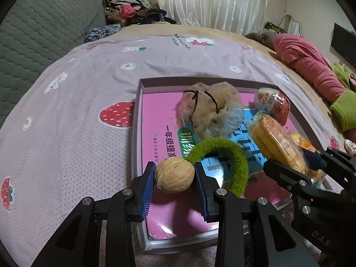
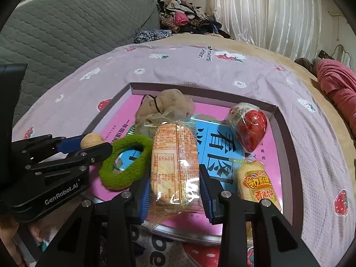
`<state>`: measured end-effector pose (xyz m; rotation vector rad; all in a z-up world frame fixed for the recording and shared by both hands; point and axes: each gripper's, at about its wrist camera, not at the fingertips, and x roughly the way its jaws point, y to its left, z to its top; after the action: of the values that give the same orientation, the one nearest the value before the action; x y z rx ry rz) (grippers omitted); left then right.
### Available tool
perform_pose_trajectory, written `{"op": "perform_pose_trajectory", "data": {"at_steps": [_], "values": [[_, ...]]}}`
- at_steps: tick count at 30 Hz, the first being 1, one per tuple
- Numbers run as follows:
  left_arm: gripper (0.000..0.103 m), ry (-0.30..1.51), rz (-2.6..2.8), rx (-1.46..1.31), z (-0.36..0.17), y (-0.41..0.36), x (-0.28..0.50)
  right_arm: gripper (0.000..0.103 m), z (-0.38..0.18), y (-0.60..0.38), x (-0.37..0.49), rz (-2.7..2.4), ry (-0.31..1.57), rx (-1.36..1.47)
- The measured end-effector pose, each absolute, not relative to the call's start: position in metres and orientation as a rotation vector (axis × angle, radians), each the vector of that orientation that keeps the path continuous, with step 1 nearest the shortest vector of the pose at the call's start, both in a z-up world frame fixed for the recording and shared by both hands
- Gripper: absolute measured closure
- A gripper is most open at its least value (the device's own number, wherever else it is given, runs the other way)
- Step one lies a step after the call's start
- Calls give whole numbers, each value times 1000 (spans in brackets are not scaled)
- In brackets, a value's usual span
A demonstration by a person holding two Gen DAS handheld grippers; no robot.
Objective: Organize objects
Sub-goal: 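Lift walnut and wafer packet and carry both over the tray, then lower walnut and wafer packet into the tray and open both tools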
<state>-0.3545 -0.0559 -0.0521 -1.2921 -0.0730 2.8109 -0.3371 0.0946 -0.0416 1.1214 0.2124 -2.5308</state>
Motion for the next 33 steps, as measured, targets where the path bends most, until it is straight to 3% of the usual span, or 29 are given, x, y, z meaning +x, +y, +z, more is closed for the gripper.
{"op": "perform_pose_trajectory", "data": {"at_steps": [33], "values": [[67,-96,2772,-1304,-58,-55,-354,64,-66,95,-348,-2486,209,1234]]}}
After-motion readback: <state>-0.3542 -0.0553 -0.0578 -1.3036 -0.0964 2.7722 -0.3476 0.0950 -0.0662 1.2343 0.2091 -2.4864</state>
